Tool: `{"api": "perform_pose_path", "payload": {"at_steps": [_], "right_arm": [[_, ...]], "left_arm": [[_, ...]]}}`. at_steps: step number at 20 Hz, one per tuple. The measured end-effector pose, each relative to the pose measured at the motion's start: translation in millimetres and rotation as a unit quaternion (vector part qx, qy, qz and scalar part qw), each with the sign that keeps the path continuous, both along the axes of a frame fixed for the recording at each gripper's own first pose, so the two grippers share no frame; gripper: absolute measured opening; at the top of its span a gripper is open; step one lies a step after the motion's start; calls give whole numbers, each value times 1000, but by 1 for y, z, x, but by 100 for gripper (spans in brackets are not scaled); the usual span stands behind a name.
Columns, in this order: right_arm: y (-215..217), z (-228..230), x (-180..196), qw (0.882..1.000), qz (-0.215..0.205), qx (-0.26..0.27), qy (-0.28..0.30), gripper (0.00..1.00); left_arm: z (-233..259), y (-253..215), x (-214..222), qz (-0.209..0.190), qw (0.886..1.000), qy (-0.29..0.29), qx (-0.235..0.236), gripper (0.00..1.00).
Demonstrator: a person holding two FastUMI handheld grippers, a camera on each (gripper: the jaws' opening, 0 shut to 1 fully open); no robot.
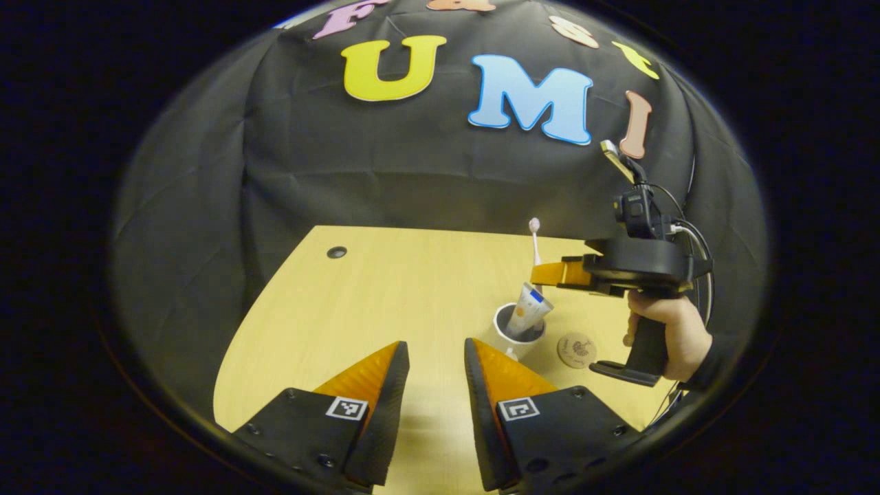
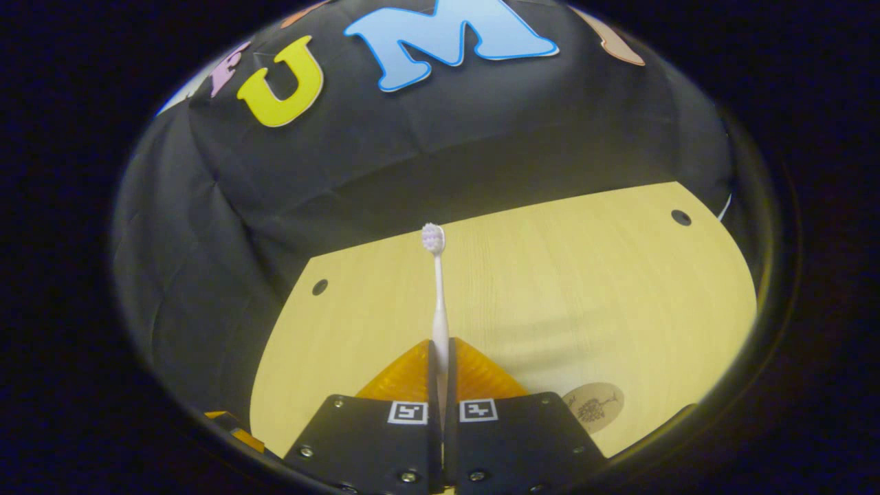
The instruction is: Put the toothbrush and toothpaste on the desktop into the cup, then pick up the cup and place it on the coaster on the desktop.
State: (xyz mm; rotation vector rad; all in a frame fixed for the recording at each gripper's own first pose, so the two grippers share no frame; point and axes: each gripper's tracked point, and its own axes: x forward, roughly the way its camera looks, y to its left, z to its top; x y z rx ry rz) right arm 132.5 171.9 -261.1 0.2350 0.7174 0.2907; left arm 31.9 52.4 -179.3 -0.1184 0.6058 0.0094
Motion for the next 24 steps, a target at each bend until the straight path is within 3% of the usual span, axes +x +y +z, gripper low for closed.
{"api": "perform_pose_path", "payload": {"at_steps": [6,10,12,13,19,24], "right_arm": [[-1,-5,-30,999,24,10,-33,4],[-11,-19,-74,998,55,-5,-23,16],[-17,-28,-84,998,62,-24,-20,16],[-16,-37,-91,997,75,-32,-7,16],[1,-46,-99,994,106,-15,30,16],[-2,-54,-95,985,124,-65,101,15]], "left_arm": [[-9,-23,1,-25,1000,14,-1,48],[-17,-59,11,-67,998,21,-4,48],[-22,-66,13,-78,997,27,-1,48],[-23,-68,13,-82,996,31,1,55],[-34,-72,2,-78,996,42,2,55],[-34,-66,-2,-65,997,42,-2,55]]}}
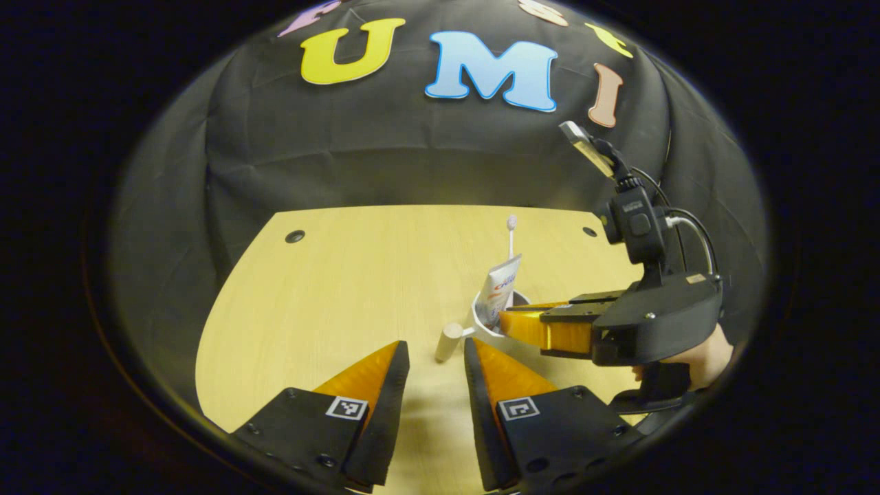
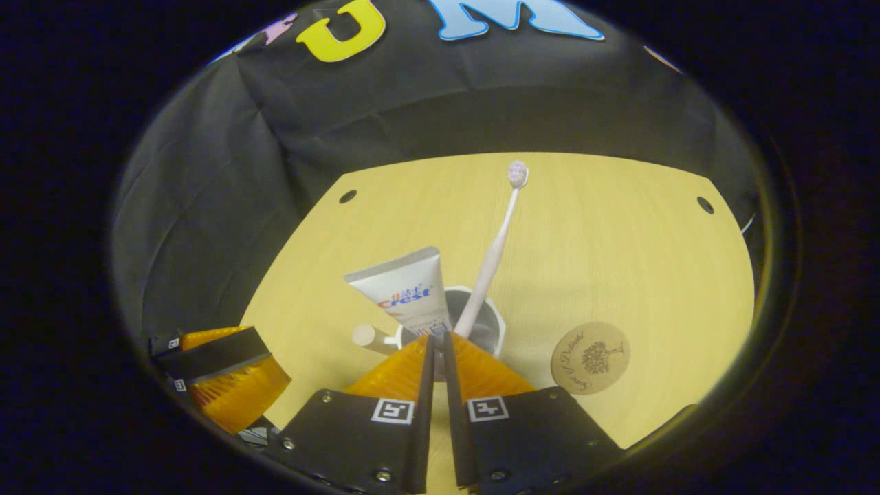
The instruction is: Put the toothbrush and toothpaste on the desktop into the cup, then pick up the cup and place it on the coaster on the desktop.
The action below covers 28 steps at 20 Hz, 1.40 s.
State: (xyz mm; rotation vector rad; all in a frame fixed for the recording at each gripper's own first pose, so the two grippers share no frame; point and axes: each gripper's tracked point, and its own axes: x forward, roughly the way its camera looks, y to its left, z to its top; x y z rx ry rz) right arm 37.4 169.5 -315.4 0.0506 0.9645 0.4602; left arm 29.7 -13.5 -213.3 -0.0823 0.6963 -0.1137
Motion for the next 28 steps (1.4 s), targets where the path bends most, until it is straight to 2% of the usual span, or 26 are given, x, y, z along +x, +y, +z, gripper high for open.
{"api": "perform_pose_path", "payload": {"at_steps": [1,3,8,14,15,16,18,19,20,21,23,24,25,26,27,28], "right_arm": [[-1,2,0,1000,8,-16,10,15],[-2,-3,-2,998,23,-50,37,15],[-5,9,-7,998,32,-39,41,16],[-31,34,-18,1000,6,-10,22,16],[-39,35,-22,1000,-5,-7,23,16],[-48,35,-25,1000,-19,-4,25,16],[-64,34,-31,999,-44,-1,29,13],[-79,32,-36,997,-71,4,35,16],[-95,28,-41,994,-102,10,40,16],[-111,23,-47,990,-132,14,47,16],[-138,25,-63,983,-176,18,57,16],[-157,26,-74,976,-207,25,67,16],[-171,15,-85,968,-239,28,76,16],[-178,14,-90,964,-251,30,79,16],[-185,14,-93,961,-263,33,81,16],[-194,11,-100,955,-281,37,87,16]], "left_arm": [[0,2,0,2,1000,1,-2,48],[0,1,-2,3,1000,-1,-7,48],[-6,1,8,-10,1000,-1,-14,48],[-17,-28,36,-132,991,12,-5,48],[-23,-30,44,-159,987,18,6,55],[-28,-34,48,-181,983,24,15,55],[-39,-38,52,-237,970,41,33,55],[-44,-38,55,-274,959,51,50,48],[-52,-38,55,-312,946,61,69,55],[-55,-38,58,-340,934,68,84,55],[-65,-42,58,-401,904,92,117,55],[-71,-42,53,-433,885,110,130,48],[-69,-42,51,-467,863,124,148,55],[-76,-34,51,-483,850,136,162,55],[-83,-31,51,-492,842,140,171,55],[-88,-27,52,-503,831,150,182,48]]}}
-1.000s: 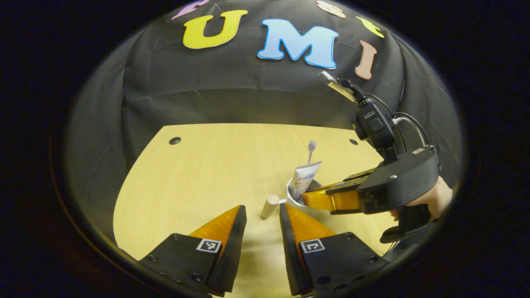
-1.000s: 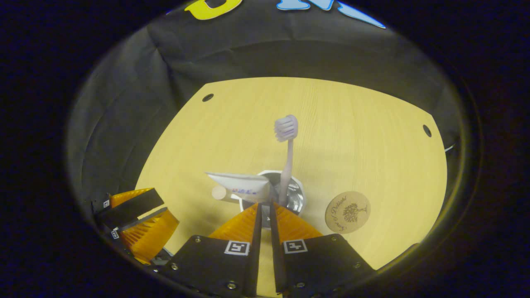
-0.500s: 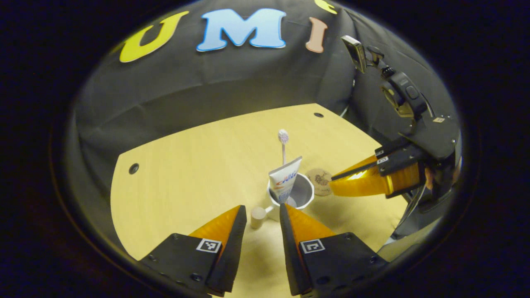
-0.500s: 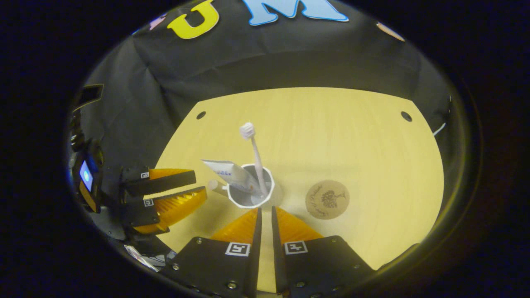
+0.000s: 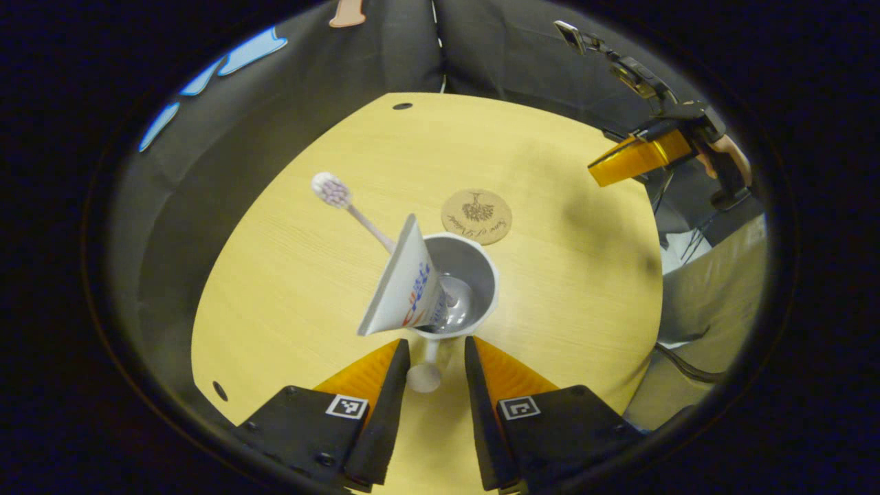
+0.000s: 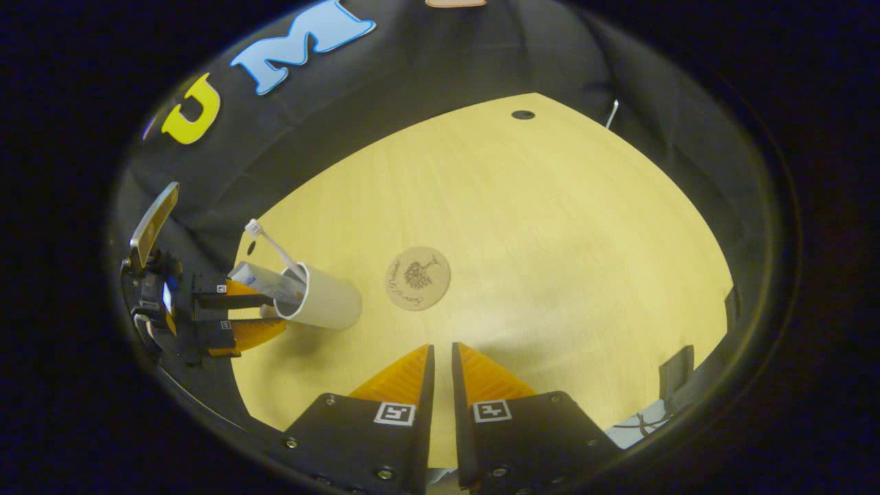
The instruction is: Put the toothbrush and toothpaste on the desktop into the cup, then pick up the cup and place it on the coaster on the desktop.
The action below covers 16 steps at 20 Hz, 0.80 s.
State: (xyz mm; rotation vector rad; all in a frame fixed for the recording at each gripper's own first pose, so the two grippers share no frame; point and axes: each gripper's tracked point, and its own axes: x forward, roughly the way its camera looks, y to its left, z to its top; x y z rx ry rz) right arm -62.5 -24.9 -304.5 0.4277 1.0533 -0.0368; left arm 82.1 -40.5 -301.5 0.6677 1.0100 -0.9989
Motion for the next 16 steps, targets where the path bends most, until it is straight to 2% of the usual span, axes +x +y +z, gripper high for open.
{"api": "perform_pose_path", "payload": {"at_steps": [3,6,7,11,16], "right_arm": [[-18,-11,-18,999,-40,11,12,16],[-33,-20,-32,997,-66,19,23,17],[-34,-22,-32,997,-69,21,26,17],[-38,-24,-37,996,-73,23,33,16],[-39,-26,-36,997,-72,27,32,17]], "left_arm": [[-27,-3,-3,-17,999,24,35,48],[-48,-6,-9,-20,997,46,55,33],[-47,-8,-7,-22,997,39,58,33],[-44,-12,-12,-27,998,41,30,32],[-41,-20,-17,-15,999,42,17,32]]}}
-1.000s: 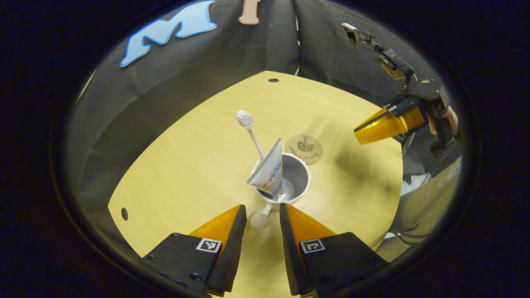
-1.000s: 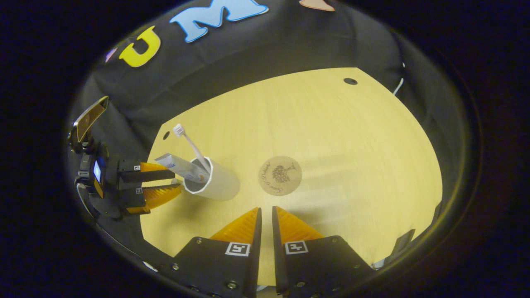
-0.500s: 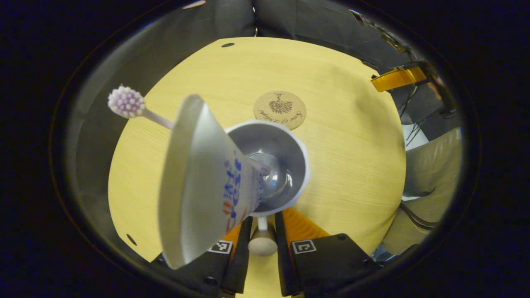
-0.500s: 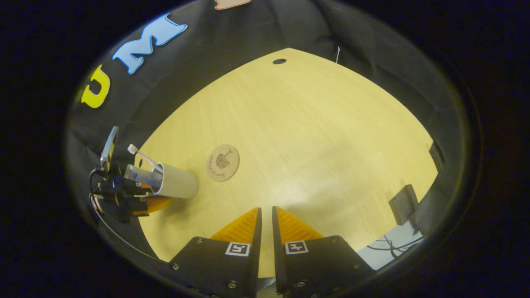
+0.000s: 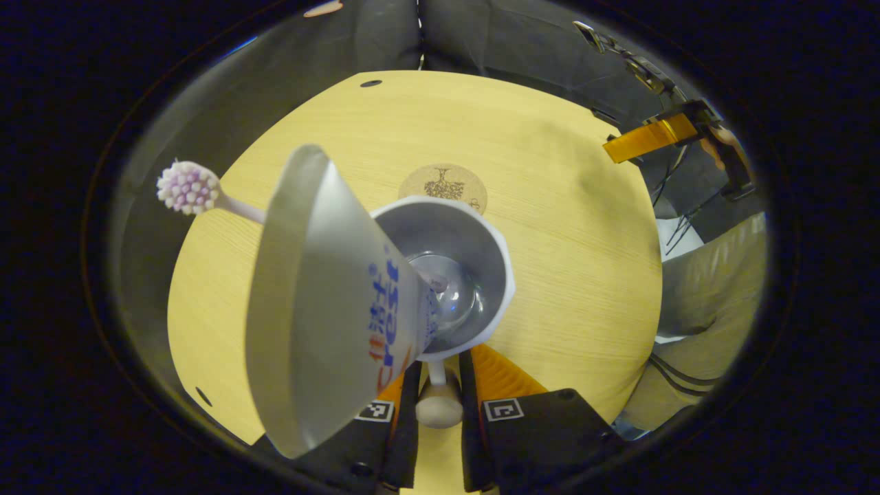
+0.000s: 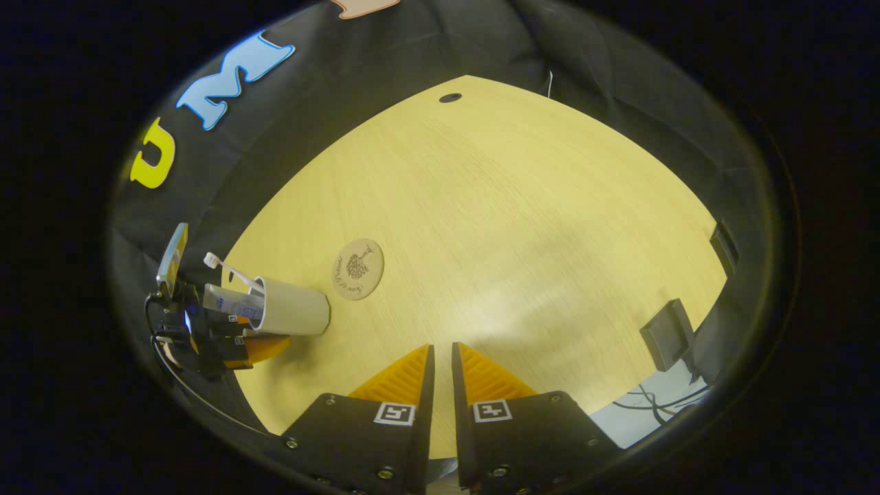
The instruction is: Put the toothbrush and toothpaste on the desktop into the cup, then pick up the cup and place it on the coaster on the desktop.
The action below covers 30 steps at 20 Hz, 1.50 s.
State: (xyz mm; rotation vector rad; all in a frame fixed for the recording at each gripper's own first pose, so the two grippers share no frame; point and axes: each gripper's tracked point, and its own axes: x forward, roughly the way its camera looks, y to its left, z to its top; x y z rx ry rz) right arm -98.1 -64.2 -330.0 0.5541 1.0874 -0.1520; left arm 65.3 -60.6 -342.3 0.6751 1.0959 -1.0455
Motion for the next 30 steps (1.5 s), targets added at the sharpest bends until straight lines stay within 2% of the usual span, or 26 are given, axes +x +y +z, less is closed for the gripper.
{"api": "perform_pose_path", "payload": {"at_steps": [5,9,18,20,23,26,30], "right_arm": [[0,-7,0,1000,0,5,0,16],[-10,-7,-7,1000,-16,12,-2,16],[-24,-12,-19,998,-48,31,3,16],[-24,-13,-17,998,-49,37,3,16],[-22,-14,-15,999,-39,37,2,17],[-17,-12,-10,999,-17,33,0,17],[-3,2,8,999,37,15,-18,17]], "left_arm": [[15,-25,19,-3,1000,-27,-5,32],[12,-69,36,-35,999,-38,-11,33],[17,-77,71,-47,998,-42,12,31],[20,-77,73,-36,998,-45,21,35],[29,-78,73,-26,998,-62,8,41],[47,-75,70,-5,996,-83,-9,40],[92,-48,47,68,987,-130,-60,40]]}}
